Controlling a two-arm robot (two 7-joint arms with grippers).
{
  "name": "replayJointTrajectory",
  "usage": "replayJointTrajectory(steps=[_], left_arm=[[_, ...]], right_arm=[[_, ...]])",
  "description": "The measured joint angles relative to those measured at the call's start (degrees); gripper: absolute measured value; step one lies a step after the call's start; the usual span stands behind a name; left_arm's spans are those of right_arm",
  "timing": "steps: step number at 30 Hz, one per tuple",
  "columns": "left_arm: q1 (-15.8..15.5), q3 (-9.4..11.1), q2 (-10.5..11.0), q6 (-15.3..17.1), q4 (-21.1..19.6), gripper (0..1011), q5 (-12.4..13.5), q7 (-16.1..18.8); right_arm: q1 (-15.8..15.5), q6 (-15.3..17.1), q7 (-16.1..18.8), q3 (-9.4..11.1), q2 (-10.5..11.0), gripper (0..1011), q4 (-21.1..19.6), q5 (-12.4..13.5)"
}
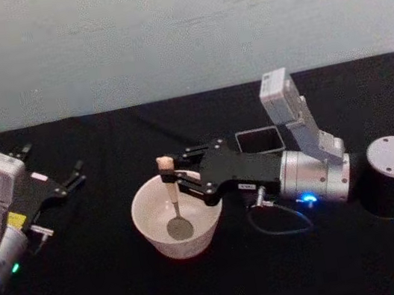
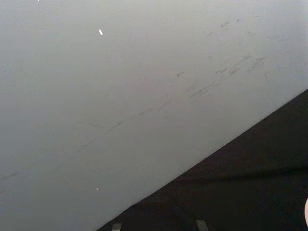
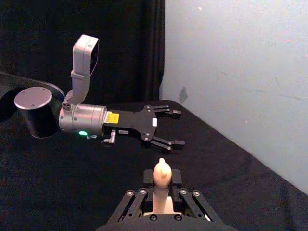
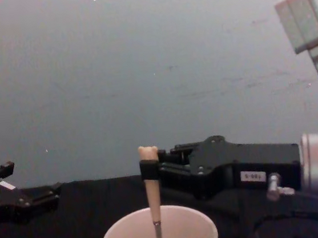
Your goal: Pick up the stirring spoon with one hand, stir inside the cup, then place it back in its original position.
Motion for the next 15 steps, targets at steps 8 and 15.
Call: replayJointTrajectory(steps=[8, 15], left_arm=[[0.0, 0.0, 0.0, 0.0, 0.0, 1001, 0.0, 0.0], [0.0, 0.0, 0.0, 0.0, 0.0, 1001, 0.0, 0.0]], right_arm=[[1.58, 0.36, -0.63, -0.87, -2.28, 210, 2.86, -0.58], [3.74, 0.1, -2.03, -1.05, -4.92, 210, 7.14, -1.67]])
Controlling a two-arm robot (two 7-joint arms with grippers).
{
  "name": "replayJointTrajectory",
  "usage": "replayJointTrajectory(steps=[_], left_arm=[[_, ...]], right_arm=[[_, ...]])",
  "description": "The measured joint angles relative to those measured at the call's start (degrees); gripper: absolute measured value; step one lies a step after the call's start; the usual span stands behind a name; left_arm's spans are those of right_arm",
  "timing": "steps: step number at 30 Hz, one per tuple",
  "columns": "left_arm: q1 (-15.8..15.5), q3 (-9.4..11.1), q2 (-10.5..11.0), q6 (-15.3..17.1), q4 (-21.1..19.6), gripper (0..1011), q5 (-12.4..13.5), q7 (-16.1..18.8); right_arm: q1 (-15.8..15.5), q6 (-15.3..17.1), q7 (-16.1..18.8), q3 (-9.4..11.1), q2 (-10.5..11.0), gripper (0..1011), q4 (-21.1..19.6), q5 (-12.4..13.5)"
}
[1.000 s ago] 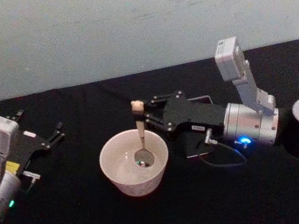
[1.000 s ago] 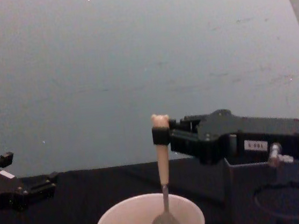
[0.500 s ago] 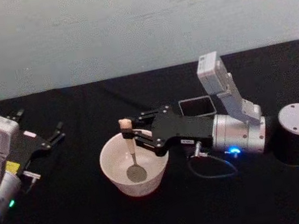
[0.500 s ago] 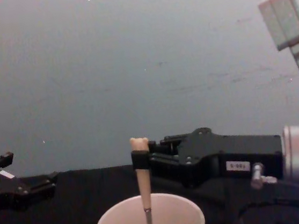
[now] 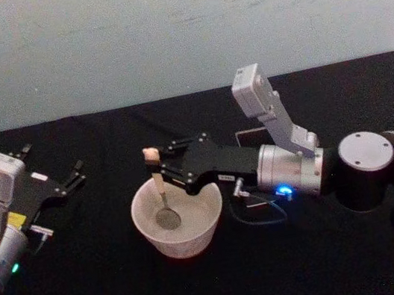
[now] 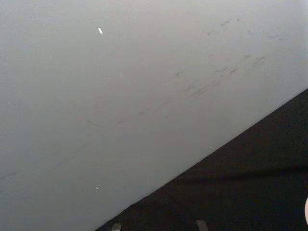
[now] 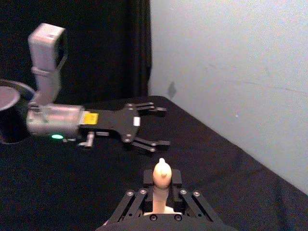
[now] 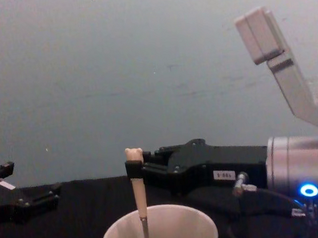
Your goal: Pick up the stirring spoon with one hand, stir inside the cup, then place it back in its original position.
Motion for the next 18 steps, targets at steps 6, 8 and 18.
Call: replayJointTrajectory(steps=[6, 8, 18], left_arm=[[0.0, 0.0, 0.0, 0.0, 0.0, 1001, 0.0, 0.0], [0.0, 0.0, 0.0, 0.0, 0.0, 1001, 0.0, 0.0], [0.0, 0.0, 0.0, 0.0, 0.0, 1001, 0.0, 0.0]], right_arm=[[1.61, -0.46, -2.01, 0.63, -1.78, 210, 3.22, -1.43], [1.84, -0.57, -2.71, 1.17, -2.0, 210, 3.75, -1.83], [0.16, -0.14, -4.13, 3.42, 0.12, 210, 0.65, -2.77]])
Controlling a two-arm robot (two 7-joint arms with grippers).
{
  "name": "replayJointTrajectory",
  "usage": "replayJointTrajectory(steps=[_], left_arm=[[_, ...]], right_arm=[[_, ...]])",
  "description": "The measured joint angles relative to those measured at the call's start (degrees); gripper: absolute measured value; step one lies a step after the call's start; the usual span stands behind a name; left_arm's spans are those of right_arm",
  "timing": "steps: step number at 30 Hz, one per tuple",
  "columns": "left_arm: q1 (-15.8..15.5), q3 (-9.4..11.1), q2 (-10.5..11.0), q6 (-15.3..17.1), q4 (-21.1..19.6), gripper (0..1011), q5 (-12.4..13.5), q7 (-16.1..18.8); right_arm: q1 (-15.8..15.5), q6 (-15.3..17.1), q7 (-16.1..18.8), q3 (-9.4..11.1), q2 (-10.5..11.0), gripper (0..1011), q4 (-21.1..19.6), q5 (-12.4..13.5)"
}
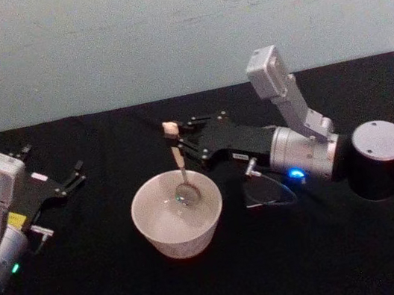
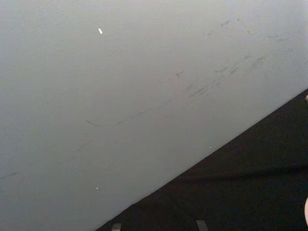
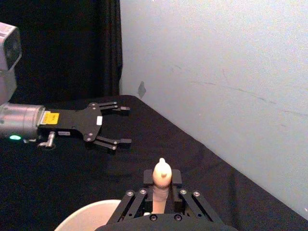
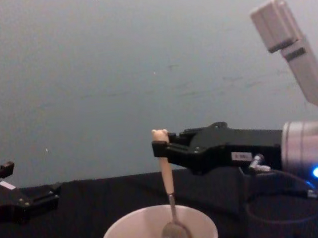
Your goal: Pick up the stirring spoon with one hand, stir inside the cup, then place it back in its original position.
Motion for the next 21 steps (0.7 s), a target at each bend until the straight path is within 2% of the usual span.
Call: replayJointTrajectory(steps=[6, 12, 16, 21], left_arm=[[0.0, 0.0, 0.0, 0.0, 0.0, 1001, 0.0, 0.0], [0.0, 0.0, 0.0, 0.0, 0.0, 1001, 0.0, 0.0], [0.0, 0.0, 0.0, 0.0, 0.0, 1001, 0.0, 0.0], [0.0, 0.0, 0.0, 0.0, 0.0, 1001, 0.0, 0.0]], right_arm=[[-3.1, 1.32, 0.67, 0.83, 3.13, 210, -5.47, 0.43], [-5.16, 2.11, 2.15, 0.85, 5.31, 210, -9.13, 1.35], [-5.83, 2.49, 3.16, 0.45, 6.01, 210, -10.68, 2.11], [-5.82, 2.78, 3.77, -0.7, 5.65, 210, -10.87, 2.49]])
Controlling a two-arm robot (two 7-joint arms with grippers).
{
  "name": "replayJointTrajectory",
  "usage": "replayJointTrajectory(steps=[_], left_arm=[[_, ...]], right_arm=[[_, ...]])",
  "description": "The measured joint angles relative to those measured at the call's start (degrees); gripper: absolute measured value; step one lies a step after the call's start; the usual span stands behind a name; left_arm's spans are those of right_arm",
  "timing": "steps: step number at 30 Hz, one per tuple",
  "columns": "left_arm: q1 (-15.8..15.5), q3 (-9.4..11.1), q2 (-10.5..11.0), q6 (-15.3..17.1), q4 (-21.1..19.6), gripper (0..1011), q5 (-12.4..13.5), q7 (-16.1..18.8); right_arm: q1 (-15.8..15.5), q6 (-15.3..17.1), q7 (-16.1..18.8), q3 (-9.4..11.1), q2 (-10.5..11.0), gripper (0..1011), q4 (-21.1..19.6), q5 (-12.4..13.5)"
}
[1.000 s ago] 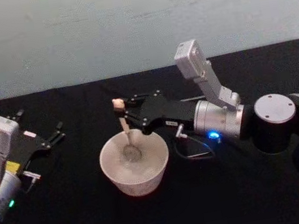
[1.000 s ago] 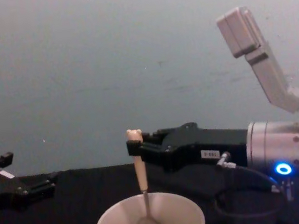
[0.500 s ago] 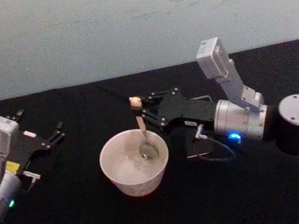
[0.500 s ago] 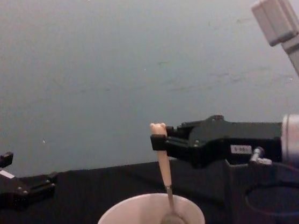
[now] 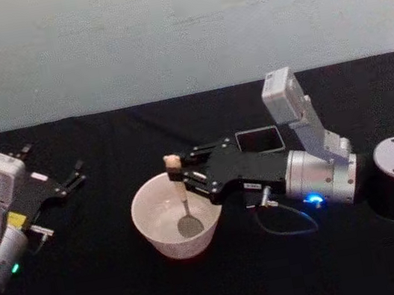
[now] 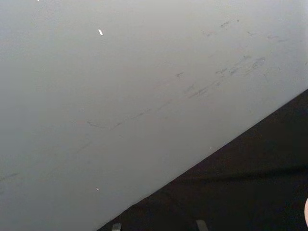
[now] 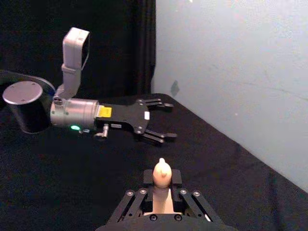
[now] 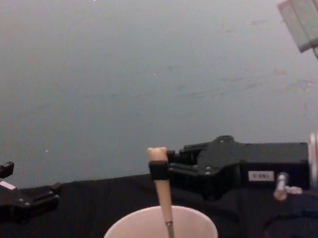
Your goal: Pick up the stirring spoon with one hand, stir inside the cup, then place it back in its original position.
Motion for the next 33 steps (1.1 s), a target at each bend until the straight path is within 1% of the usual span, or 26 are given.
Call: replayJointTrajectory(steps=[3, 6, 9, 14, 15, 17, 19, 22, 26, 31, 33], left_arm=[[0.0, 0.0, 0.0, 0.0, 0.0, 1001, 0.0, 0.0], [0.0, 0.0, 0.0, 0.0, 0.0, 1001, 0.0, 0.0], [0.0, 0.0, 0.0, 0.0, 0.0, 1001, 0.0, 0.0], [0.0, 0.0, 0.0, 0.0, 0.0, 1001, 0.0, 0.0], [0.0, 0.0, 0.0, 0.0, 0.0, 1001, 0.0, 0.0], [0.0, 0.0, 0.0, 0.0, 0.0, 1001, 0.0, 0.0], [0.0, 0.0, 0.0, 0.0, 0.0, 1001, 0.0, 0.0], [0.0, 0.0, 0.0, 0.0, 0.0, 1001, 0.0, 0.0], [0.0, 0.0, 0.0, 0.0, 0.0, 1001, 0.0, 0.0], [0.0, 0.0, 0.0, 0.0, 0.0, 1001, 0.0, 0.0], [0.0, 0.0, 0.0, 0.0, 0.0, 1001, 0.0, 0.0]], right_arm=[[0.34, 0.09, 0.08, -0.49, -0.53, 210, 0.36, 0.14], [1.12, 0.21, 0.13, -1.29, -1.66, 210, 1.29, 0.23], [1.68, 0.36, 0.08, -1.67, -2.44, 210, 2.1, 0.31], [3.08, 0.81, -1.23, -2.37, -4.32, 210, 4.28, -0.04], [3.49, 0.89, -1.79, -2.49, -4.86, 210, 5.0, -0.44], [3.7, 0.91, -2.08, -2.53, -5.17, 210, 5.4, -0.61], [4.32, 0.99, -2.94, -2.56, -6.04, 210, 6.66, -1.06], [5.04, 0.98, -4.03, -2.4, -7.07, 210, 8.27, -1.6], [5.87, 0.83, -5.17, -1.44, -8.12, 210, 10.36, -1.96], [6.15, 0.73, -5.74, -0.33, -8.24, 210, 11.18, -2.05], [6.13, 0.68, -5.76, 0.06, -7.9, 210, 11.15, -2.19]])
